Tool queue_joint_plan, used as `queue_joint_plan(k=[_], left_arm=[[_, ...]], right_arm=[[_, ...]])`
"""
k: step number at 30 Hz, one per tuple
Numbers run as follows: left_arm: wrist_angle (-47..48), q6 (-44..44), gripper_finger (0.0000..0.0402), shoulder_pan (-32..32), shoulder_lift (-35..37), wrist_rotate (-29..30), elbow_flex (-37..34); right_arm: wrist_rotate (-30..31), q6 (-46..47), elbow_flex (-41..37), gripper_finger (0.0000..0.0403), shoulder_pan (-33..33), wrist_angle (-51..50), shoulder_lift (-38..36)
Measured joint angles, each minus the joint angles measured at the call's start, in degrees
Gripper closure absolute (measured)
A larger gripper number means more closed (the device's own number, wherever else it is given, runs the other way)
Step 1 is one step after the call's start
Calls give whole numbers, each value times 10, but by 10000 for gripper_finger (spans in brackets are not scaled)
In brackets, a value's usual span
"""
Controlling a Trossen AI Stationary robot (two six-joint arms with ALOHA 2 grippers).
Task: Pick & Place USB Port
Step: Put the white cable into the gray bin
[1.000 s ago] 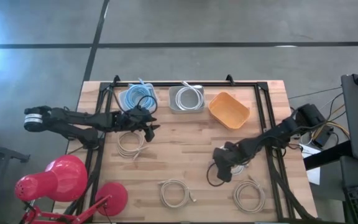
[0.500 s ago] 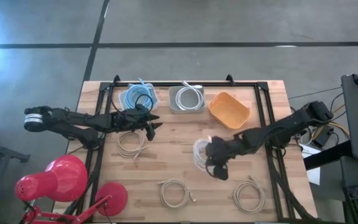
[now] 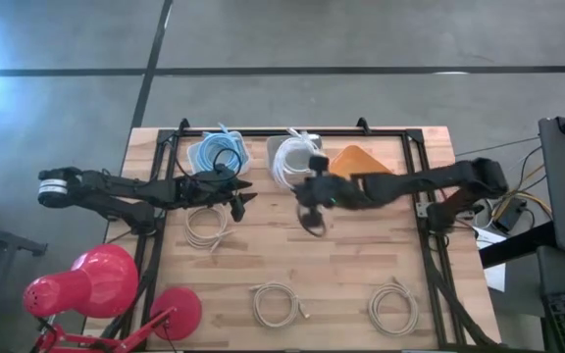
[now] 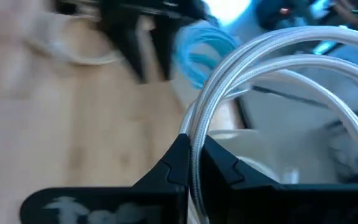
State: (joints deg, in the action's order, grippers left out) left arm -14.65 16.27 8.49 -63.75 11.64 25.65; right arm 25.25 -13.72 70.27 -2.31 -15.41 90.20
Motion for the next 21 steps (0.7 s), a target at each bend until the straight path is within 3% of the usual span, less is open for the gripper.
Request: queue_joint_plan(k=[10,17,21], left_arm=[[-3,2,206,0,0,0,-6],[-4,2,206,0,0,0,-7],[-3,6,206,0,0,0,-7]], right_arm=[[0,-11,70,389,135,9,174],[-1,-2,106,387,162,10,256],[-2,3,115,364,162,6,275]])
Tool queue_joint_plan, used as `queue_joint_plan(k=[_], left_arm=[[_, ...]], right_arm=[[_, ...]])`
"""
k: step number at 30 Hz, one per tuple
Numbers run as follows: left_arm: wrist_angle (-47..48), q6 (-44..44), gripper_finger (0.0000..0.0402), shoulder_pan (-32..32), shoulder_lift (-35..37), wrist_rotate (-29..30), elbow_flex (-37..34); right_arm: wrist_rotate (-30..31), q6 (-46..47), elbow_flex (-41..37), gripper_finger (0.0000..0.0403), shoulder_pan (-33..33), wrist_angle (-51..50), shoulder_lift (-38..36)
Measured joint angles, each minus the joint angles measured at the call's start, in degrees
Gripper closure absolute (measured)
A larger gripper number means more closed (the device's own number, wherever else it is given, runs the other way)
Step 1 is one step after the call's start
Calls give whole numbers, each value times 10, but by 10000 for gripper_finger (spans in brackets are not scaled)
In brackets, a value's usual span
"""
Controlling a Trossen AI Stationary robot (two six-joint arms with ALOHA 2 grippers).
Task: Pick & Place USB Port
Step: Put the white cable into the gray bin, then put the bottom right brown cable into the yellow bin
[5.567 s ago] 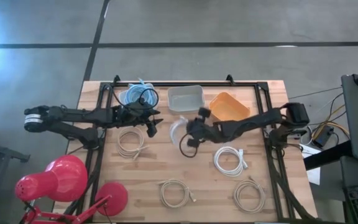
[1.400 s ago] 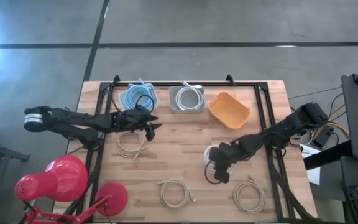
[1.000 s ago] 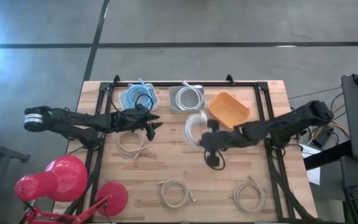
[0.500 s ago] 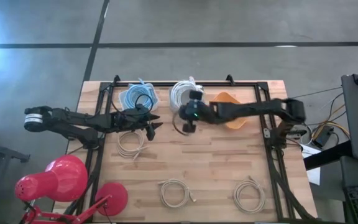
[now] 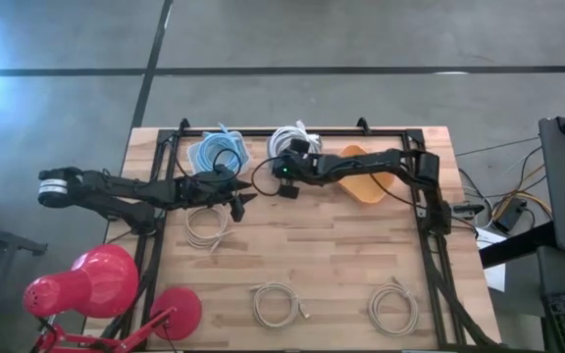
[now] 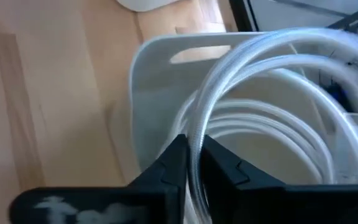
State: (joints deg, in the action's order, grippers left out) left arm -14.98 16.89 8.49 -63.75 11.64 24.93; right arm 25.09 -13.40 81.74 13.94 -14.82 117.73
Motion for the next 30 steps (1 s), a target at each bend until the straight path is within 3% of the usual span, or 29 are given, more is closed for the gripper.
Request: queue_joint_plan(k=[9,15,24,30], left_arm=[[-5,26,207,0,0,0,-6],[-5,26,206,0,0,0,-9],[-10,26,207,0,0,0,-9],[-8,27,206,0,0,0,-9]], right_arm=[[0,30,9,291,-2,-29,-18],[0,63,8,263,-21,-101,-53],[0,107,8,251,-102,-201,-122],[0,211,8,263,-166,-336,-173]])
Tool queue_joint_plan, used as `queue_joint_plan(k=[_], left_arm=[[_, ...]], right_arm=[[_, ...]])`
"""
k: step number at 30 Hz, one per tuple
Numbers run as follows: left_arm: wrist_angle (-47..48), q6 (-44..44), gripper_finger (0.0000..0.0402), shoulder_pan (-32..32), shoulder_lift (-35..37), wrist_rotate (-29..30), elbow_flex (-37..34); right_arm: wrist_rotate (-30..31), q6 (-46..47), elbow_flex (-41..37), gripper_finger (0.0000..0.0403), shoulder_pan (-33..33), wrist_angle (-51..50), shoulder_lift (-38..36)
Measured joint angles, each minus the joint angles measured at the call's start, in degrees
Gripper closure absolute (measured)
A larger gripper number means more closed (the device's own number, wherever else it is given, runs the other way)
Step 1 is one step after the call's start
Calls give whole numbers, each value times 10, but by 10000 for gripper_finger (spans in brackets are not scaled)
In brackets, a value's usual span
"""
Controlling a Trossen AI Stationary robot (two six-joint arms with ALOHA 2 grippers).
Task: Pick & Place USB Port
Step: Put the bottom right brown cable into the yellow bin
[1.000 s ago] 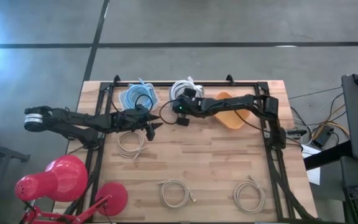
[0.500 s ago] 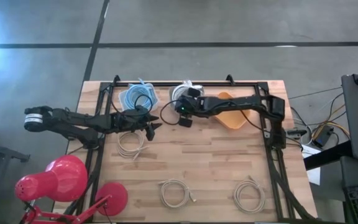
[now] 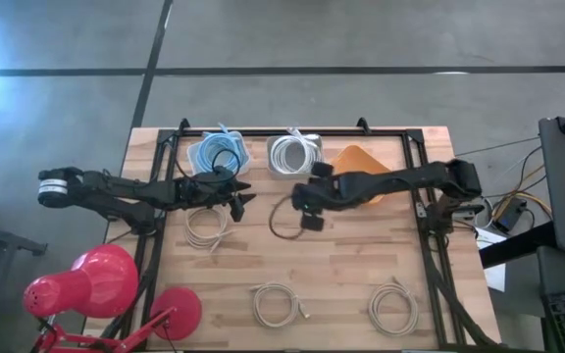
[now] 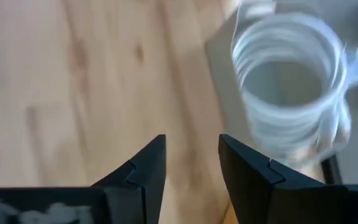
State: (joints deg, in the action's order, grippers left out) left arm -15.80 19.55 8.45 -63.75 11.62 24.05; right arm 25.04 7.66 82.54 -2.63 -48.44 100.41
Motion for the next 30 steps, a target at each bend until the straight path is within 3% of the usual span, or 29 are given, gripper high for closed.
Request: queue_joint_plan(k=[5,8,18,24,30], left_arm=[[0,0,206,0,0,0,0],[-1,1,206,0,0,0,0],[-1,2,206,-1,0,0,0],[-1,3,206,-1,0,0,0],[-1,15,206,-1,0,0,0]], right_arm=[[-1,93,-8,275,-49,-108,-43],[-31,136,-31,282,-75,-131,-74],[-230,271,-182,291,-161,-122,-176],[-405,359,-264,291,-223,-113,-179],[-503,428,-309,296,-286,-59,-150]])
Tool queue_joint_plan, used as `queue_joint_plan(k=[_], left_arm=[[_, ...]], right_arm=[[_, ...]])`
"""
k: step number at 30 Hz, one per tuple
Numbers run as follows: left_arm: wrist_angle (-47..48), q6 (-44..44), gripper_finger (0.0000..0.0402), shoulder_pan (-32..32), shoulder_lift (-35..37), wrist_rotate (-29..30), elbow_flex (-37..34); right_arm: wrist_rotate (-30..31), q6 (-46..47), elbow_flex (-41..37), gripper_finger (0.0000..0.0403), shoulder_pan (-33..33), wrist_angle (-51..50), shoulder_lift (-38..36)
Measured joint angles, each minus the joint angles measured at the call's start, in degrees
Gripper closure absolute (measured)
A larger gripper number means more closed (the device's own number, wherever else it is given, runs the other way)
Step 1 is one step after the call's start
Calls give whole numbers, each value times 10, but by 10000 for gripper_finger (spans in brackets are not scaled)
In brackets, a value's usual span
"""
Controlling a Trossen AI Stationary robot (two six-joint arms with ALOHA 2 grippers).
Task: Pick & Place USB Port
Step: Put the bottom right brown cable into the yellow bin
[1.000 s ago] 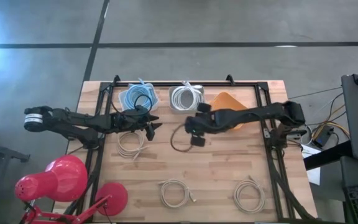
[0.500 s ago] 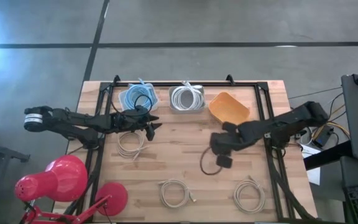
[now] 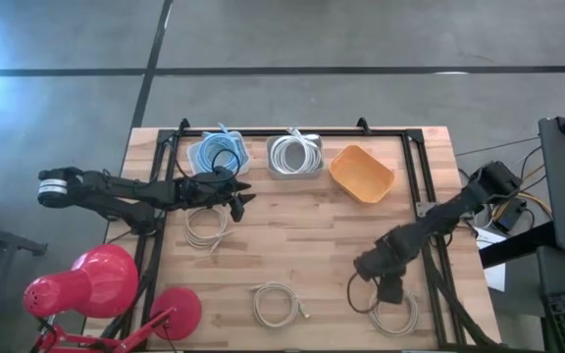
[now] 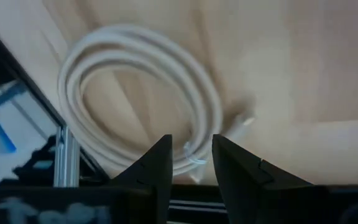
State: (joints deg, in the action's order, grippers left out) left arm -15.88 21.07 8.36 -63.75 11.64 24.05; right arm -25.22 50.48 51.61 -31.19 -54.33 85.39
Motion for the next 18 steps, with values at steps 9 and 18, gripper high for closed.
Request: queue_joint_plan(k=[9,18], left_arm=[[0,1,206,0,0,0,0],[0,2,206,0,0,0,0]], right_arm=[[17,-9,-17,296,-30,38,64],[13,-24,-18,296,-31,45,117]])
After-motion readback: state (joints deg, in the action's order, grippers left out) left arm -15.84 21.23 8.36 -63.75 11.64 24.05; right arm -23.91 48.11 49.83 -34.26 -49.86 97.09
